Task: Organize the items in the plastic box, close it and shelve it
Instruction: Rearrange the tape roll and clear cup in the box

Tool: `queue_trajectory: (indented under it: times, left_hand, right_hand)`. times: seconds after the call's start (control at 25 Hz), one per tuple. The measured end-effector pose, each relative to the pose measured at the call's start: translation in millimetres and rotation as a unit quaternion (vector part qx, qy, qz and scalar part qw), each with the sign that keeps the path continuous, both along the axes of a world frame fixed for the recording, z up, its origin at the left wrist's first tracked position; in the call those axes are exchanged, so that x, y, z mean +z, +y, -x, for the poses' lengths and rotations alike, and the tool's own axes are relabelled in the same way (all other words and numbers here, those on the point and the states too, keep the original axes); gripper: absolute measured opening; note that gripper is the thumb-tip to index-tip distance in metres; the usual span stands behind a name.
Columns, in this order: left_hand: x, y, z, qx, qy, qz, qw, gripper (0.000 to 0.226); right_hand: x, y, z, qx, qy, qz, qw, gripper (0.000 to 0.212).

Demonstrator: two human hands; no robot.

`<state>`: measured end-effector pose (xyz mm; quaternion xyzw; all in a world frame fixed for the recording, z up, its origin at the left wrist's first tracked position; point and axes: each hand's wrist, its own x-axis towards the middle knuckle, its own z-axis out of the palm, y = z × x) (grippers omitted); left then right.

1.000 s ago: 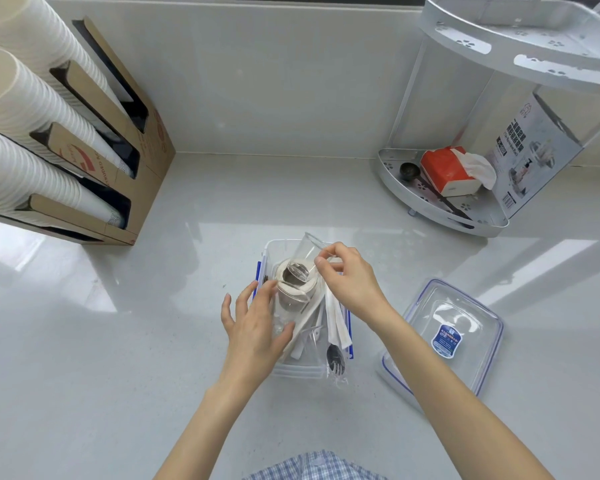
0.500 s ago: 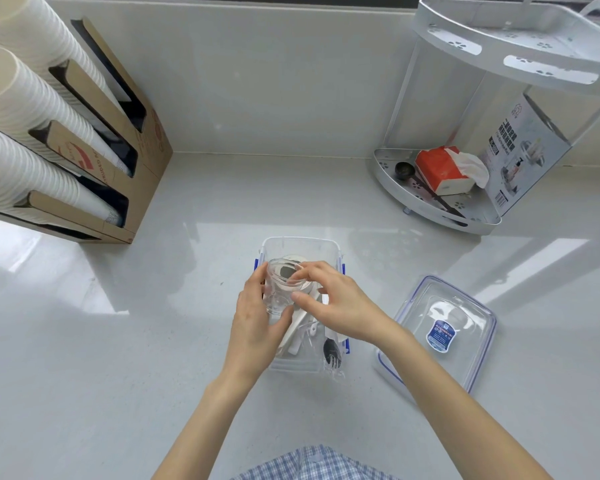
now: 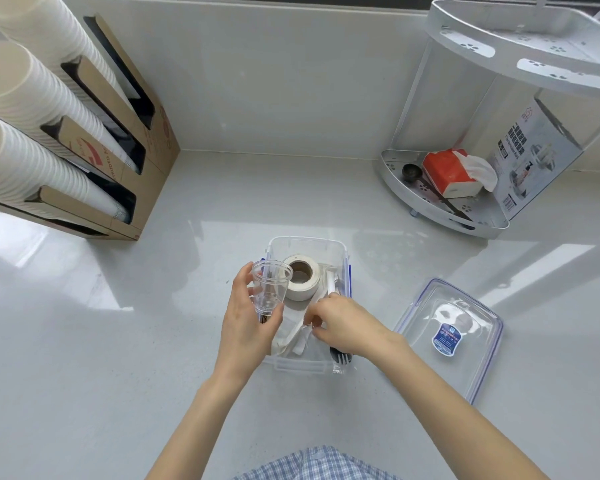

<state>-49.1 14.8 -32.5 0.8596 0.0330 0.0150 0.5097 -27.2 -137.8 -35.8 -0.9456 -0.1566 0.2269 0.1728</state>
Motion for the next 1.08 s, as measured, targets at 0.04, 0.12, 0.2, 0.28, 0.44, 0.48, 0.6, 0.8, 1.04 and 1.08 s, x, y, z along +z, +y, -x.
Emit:
queue_trajectory:
  times: [0.04,0.12,0.2,0.28,0.44,0.48,0.6,0.8,1.04,1.08]
  left_hand:
    - [0,0,0,0.001,0.002,0.000,1.000,0.067]
    - [-1,1,-1,0.005,0.002,-0.004,1.000,0.068]
    - [-3,1,-3,0.015,0.001,-0.008,1.000,0.068]
    - [-3,1,-4,0.022,0.001,-0.009,1.000,0.069]
    - [-2,0,-4,0.013,-0.001,-0.015,1.000,0.070]
    - [-3,-1,-4,0.010,-0.001,-0.017,1.000,0.070]
    - [-4,-5,-4,0.004,-0.001,-0.018,1.000,0.070]
    - [-5,-10,-2,-0.019,-0.006,-0.013,1.000,0.069]
    - [-3,-10,3,-0.039,-0.003,-0.008,0.999,0.069]
    - [-2,-11,3,-0.043,-0.005,-0.008,0.999,0.069]
  right_hand:
    - [1,0,0,-0.016,-0.002,-0.024,1.000,0.029]
    - [7,-3,0,-0.059,0.009,-0.091,0.994,0.026]
    - [16,-7,0,-0.103,0.022,-0.160,0.982,0.021]
    - [24,-13,-2,-0.133,0.027,-0.229,0.964,0.017]
    - [44,-23,-7,-0.174,0.048,-0.375,0.909,0.025]
    - [50,-24,-8,-0.182,0.047,-0.414,0.891,0.026]
    - [65,-25,-12,-0.203,0.008,-0.478,0.855,0.024]
    - [71,-12,-15,-0.212,-0.065,-0.484,0.847,0.027]
    - [66,-5,-14,-0.215,-0.135,-0.419,0.872,0.017]
    - [64,-3,-13,-0.197,-0.129,-0.393,0.889,0.015]
